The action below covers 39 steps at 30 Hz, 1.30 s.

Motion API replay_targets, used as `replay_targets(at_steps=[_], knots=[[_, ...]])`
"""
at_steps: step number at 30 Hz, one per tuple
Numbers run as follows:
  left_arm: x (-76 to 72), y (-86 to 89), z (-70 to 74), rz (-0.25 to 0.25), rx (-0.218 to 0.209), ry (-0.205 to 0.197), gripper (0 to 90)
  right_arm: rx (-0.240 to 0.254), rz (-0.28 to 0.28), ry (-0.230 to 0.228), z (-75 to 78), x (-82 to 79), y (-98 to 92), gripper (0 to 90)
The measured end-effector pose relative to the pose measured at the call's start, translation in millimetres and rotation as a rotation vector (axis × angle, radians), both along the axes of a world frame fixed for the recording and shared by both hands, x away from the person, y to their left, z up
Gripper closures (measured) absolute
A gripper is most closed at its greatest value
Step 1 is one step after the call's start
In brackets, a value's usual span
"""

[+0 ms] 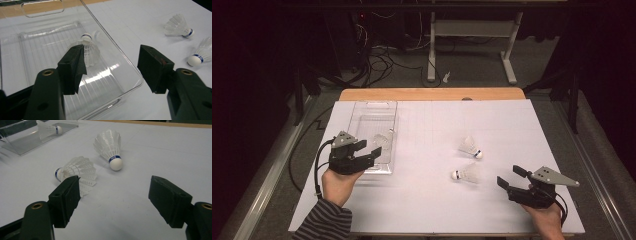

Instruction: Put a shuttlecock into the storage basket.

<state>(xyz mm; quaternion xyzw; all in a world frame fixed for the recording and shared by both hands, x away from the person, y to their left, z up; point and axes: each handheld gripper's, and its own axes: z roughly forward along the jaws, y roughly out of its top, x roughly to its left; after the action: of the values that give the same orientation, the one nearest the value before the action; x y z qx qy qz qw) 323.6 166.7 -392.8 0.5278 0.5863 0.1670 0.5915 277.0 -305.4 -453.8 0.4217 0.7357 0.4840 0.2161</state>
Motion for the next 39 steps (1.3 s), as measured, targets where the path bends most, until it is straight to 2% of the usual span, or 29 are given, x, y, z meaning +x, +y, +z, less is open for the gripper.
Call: replay_targets(at_steps=[17,26,33,39], knots=[[-15.2,8.1,-8.2,0.015,-0.014,-0.026,39.4,0.003,-0.007,0.000,0.2,-0.3,-1.0,26.2],[-24.6,7.0,-9.6,-0.004,-0.015,-0.044,39.1,-0.002,-0.010,0.001,-0.1,0.7,-0.5,26.2],[-28.4,8.3,-17.4,-0.007,-0.020,-0.033,39.2,-0.002,-0.012,0.000,0.2,0.1,-0.4,26.2],[-31.2,7.8,-18.7,-0.006,-0.029,-0.030,39.1,0.006,-0.018,0.004,0.0,0.5,-1.8,26.2]])
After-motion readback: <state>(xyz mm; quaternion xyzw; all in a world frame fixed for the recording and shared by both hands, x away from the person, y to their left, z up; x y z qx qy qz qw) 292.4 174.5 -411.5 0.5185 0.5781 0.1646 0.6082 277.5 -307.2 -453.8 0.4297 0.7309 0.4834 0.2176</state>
